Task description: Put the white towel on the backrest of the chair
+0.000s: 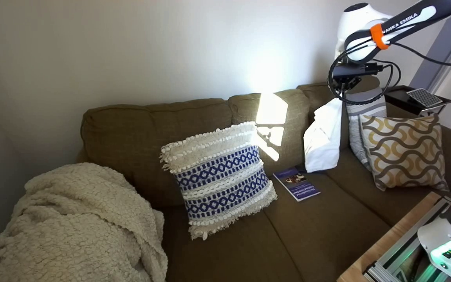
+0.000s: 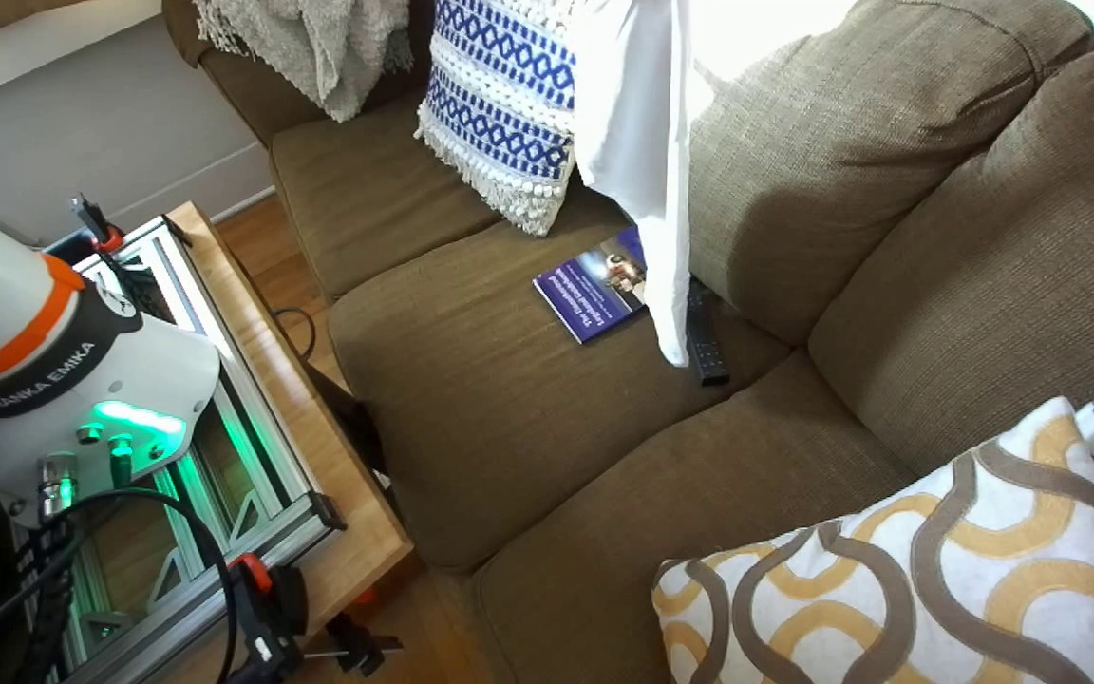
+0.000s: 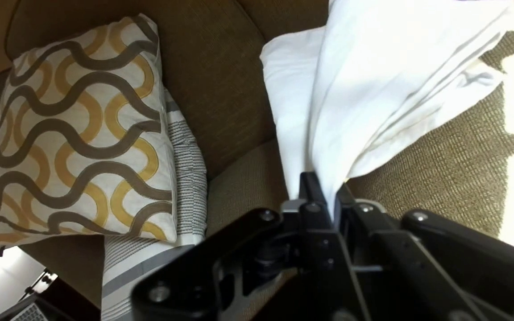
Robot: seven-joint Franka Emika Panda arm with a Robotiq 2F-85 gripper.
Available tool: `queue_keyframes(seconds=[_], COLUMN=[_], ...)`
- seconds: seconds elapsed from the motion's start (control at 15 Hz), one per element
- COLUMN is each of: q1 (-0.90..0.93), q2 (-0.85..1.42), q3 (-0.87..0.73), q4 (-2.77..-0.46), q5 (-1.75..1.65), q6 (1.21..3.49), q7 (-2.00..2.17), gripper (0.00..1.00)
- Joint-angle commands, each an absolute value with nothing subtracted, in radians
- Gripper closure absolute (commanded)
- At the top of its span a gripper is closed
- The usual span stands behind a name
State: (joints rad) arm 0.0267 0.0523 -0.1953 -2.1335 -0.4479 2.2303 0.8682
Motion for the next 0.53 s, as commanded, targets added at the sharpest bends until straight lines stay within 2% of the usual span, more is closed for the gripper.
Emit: queue_keyframes(seconds=[0.0, 0.47], q1=[-0.011, -0.051], q2=[0.052, 0.069], q3=[-0.159, -0.158], q4=[-2.128, -1.999], q5=[-0.447, -0.446], q6=[2.237, 2.245], q7=[0.871, 0.8], gripper=[0.98, 0.98])
